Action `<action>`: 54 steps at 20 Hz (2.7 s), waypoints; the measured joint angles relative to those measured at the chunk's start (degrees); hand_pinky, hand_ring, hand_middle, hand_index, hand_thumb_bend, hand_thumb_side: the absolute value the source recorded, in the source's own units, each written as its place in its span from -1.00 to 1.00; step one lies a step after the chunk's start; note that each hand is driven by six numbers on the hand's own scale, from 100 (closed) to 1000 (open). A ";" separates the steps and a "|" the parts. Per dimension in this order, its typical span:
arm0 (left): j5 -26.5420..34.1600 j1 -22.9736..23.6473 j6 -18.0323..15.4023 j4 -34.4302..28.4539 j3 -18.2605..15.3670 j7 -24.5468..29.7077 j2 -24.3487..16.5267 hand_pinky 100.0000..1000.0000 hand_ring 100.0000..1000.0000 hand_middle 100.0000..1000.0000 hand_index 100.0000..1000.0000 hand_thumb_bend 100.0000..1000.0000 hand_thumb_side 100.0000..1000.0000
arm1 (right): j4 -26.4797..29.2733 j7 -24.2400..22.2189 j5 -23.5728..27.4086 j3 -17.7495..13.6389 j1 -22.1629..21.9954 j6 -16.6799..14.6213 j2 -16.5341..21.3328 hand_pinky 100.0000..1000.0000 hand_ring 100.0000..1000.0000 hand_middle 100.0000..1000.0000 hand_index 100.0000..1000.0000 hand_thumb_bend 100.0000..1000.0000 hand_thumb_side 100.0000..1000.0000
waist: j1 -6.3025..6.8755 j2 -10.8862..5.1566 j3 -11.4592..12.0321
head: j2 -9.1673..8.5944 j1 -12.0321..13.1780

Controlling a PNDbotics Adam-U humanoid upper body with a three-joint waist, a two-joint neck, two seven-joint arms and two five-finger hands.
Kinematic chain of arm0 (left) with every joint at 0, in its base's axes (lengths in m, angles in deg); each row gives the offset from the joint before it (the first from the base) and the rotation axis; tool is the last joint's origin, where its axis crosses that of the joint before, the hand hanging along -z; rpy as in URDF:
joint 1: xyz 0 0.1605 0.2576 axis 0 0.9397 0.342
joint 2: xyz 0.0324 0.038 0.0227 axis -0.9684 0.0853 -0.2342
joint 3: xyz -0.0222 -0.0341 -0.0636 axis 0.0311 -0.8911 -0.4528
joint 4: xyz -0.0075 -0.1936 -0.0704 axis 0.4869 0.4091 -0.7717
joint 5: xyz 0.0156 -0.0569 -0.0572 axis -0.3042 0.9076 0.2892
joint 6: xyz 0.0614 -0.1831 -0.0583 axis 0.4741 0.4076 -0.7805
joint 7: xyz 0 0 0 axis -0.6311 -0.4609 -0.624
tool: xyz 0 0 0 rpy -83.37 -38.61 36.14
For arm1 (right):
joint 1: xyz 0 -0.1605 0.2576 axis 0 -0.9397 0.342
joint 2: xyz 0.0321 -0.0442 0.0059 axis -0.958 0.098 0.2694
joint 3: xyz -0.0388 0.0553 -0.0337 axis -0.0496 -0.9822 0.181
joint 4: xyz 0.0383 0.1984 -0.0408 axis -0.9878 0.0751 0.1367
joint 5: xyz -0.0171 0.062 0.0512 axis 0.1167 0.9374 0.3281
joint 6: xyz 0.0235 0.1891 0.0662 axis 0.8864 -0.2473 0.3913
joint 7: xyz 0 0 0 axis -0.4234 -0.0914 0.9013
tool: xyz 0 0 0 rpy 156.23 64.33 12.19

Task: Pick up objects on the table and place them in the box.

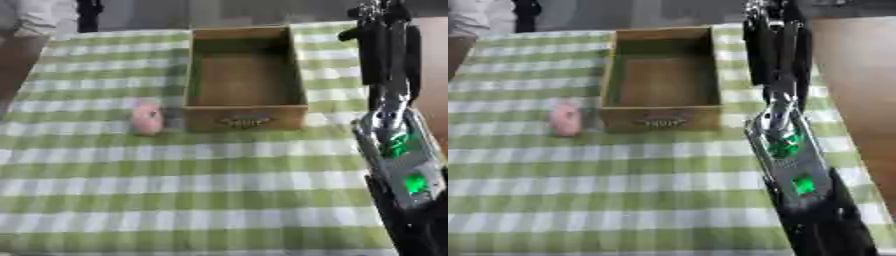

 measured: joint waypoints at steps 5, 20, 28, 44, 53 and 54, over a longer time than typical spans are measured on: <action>-2.01 -1.05 -2.56 3.59 0.21 0.75 -4.44 0.03 0.21 0.28 0.62 -1.00 0.78 | 0.00 0.06 -0.04 -0.03 0.00 -0.05 0.44 0.57 0.06 0.22 0.71 -1.00 1.00 | 0.24 0.00 -0.41 | 0.91 0.27; -5.00 -4.32 -16.51 21.98 3.72 10.39 -18.20 0.04 0.24 0.28 0.64 -1.00 0.64 | 0.02 2.40 -0.61 -0.72 1.57 -8.08 4.63 0.70 0.34 0.38 0.78 -1.00 1.00 | 1.48 2.64 -1.92 | 0.96 2.17; -7.31 -7.63 -22.70 30.69 6.53 18.05 -22.45 0.12 0.32 0.32 0.77 -0.92 0.47 | 0.02 0.81 -1.33 -1.73 1.73 -10.73 5.71 0.68 0.33 0.36 0.77 -1.00 1.00 | 1.81 2.87 -2.38 | -0.02 2.82; -16.58 -19.00 -22.10 42.42 15.21 26.38 -24.73 0.20 0.42 0.39 0.91 -0.23 0.82 | 0.02 0.76 -2.33 -2.08 1.90 -10.09 5.98 0.67 0.30 0.33 0.76 -1.00 1.00 | 1.80 2.22 -3.09 | -1.12 3.67; -18.69 -22.83 -20.75 43.79 17.77 27.73 -21.57 0.21 0.43 0.41 0.90 -0.33 0.75 | 0.02 0.92 -2.52 -1.78 1.89 -9.84 5.95 0.67 0.30 0.32 0.76 -1.00 1.00 | 1.79 2.22 -3.12 | -1.56 3.92; -18.96 -23.18 -20.65 43.76 17.99 27.83 -21.27 0.21 0.43 0.41 0.90 -0.34 0.74 | 0.02 0.93 -2.53 -1.75 1.89 -9.83 5.95 0.67 0.30 0.32 0.76 -1.00 1.00 | 1.77 2.22 -3.13 | -1.57 3.95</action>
